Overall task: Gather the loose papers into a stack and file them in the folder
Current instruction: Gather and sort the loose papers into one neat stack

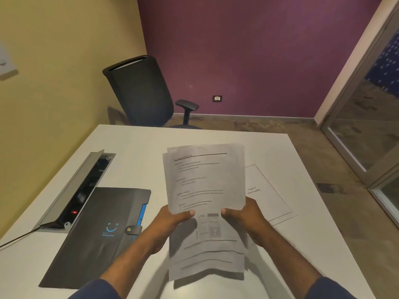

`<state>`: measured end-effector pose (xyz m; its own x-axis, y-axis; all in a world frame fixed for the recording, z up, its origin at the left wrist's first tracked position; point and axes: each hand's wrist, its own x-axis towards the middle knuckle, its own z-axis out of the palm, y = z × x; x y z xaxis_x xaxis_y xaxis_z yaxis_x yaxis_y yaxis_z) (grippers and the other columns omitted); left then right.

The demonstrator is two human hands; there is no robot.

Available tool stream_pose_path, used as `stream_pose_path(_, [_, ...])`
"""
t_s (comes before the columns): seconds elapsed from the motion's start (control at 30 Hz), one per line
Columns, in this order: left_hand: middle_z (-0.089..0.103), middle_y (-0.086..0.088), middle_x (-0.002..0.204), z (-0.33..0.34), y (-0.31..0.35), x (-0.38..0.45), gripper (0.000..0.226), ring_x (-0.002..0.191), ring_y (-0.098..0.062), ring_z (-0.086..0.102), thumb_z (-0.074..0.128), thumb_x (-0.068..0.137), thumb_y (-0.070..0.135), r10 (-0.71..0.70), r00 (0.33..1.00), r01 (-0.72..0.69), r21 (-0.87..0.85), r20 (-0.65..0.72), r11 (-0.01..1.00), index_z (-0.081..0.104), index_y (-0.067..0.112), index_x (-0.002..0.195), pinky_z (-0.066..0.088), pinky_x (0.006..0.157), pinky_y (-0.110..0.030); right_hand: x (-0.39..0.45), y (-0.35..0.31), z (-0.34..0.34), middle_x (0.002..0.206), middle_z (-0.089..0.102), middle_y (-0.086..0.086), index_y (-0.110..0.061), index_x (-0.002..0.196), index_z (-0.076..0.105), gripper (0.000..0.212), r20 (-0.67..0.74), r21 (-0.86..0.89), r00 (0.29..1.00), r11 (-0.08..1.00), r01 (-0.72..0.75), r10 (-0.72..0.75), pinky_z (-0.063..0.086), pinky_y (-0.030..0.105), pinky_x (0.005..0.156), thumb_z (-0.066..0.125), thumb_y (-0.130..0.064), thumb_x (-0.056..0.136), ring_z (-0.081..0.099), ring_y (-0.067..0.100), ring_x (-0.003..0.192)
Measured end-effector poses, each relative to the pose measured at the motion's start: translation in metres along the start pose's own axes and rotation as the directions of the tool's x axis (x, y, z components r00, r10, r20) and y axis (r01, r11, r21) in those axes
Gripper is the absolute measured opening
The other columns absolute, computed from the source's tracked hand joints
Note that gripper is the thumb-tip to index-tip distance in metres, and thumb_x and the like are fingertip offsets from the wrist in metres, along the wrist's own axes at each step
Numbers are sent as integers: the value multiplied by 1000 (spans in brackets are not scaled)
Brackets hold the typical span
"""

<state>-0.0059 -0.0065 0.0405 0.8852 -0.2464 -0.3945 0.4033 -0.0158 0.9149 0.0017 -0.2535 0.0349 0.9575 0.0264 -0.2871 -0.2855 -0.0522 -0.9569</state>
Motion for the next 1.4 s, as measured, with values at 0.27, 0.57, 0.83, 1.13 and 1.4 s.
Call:
stream_pose_path(0.27, [78, 5, 110, 5, 4, 9, 30, 101, -12, 73, 76, 86, 14, 190, 965, -204, -66, -179, 977, 77, 39, 102, 59, 73, -19, -1, -11, 1, 94, 79, -4, -20, 96, 74, 27, -106, 57, 989, 992, 112, -105, 59, 30, 78, 84, -10, 73, 75, 13, 86])
stream_pose_path(0.57, [76, -2, 117, 2, -2, 15, 42, 109, -19, 71, 82, 79, 9, 251, 962, -262, -97, -109, 960, 73, 21, 118, 57, 80, -20, -4, -3, -7, 95, 79, 4, -15, 100, 74, 31, -113, 123, 986, 983, 138, -124, 61, 32, 74, 83, -4, 72, 75, 20, 89])
stream_pose_path(0.83, [79, 1, 102, 21, -1, 22, 20, 97, -14, 73, 77, 85, 16, 291, 923, -308, -32, -251, 951, 78, 30, 99, 58, 82, -28, -5, -1, -2, 83, 79, -4, -22, 80, 76, 19, -249, 77, 951, 976, 206, -181, 61, 24, 72, 76, -3, 80, 75, 11, 79])
stream_pose_path(1.13, [79, 2, 103, 17, -30, 21, 25, 100, -17, 73, 78, 84, 19, 185, 963, -181, 37, -197, 983, 73, 26, 108, 59, 89, -38, -6, 42, 5, 80, 78, -8, -23, 80, 71, 20, -237, 38, 972, 999, 7, 2, 55, 22, 69, 79, -5, 77, 74, 8, 77])
stream_pose_path(1.4, [76, 7, 92, 22, -50, 21, 18, 91, -12, 70, 63, 97, 23, 168, 946, -127, 162, -276, 979, 69, 38, 89, 56, 76, -24, 0, 64, 2, 66, 72, -26, -26, 71, 67, 24, -237, -115, 970, 991, -75, 46, 48, 6, 54, 72, -6, 83, 69, -7, 64])
